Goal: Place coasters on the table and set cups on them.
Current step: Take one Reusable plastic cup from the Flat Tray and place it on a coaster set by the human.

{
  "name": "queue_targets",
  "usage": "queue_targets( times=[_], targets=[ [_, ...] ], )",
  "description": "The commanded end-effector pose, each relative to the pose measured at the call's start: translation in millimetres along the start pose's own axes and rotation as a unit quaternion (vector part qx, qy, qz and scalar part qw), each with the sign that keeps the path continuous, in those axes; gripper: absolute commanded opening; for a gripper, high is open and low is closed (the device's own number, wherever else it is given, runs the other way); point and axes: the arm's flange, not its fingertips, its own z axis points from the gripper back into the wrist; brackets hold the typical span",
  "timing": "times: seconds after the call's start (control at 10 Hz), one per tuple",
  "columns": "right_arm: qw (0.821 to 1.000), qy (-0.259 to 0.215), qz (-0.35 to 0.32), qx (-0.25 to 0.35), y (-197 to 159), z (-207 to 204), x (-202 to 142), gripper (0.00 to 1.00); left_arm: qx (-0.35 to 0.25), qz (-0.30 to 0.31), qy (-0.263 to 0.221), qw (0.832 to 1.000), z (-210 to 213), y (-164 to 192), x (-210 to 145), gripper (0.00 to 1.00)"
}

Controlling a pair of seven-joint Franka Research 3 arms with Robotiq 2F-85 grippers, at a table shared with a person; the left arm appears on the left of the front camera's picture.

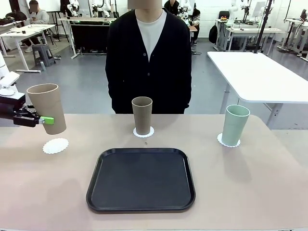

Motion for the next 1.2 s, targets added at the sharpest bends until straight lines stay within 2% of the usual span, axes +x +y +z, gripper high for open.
queue_targets(
  times=[0.0, 0.3, 0.6, 0.8, 1.1],
  targets=[
    [1.0, 0.0, -0.004, -0.003, 1, -2, 0, 1.0, -0.026, -0.038, 0.009, 0.999, -6, 5, -2, 0.83],
    [1.0, 0.0, -0.004, -0.003, 1, -2, 0, 1.0, -0.028, -0.1, 0.04, 0.994, 4, 14, -21, 0.83],
    [1.0, 0.0, -0.004, -0.003, 1, -2, 0, 1.0, -0.013, -0.091, 0.042, 0.995, 19, 41, -42, 0.83],
    [1.0, 0.0, -0.004, -0.003, 1, -2, 0, 1.0, -0.005, -0.067, 0.025, 0.997, 25, 59, -56, 0.83],
    [1.0, 0.0, -0.004, -0.003, 1, -2, 0, 1.0, -0.007, -0.042, -0.008, 0.999, 25, 69, -73, 0.83]
  ],
)
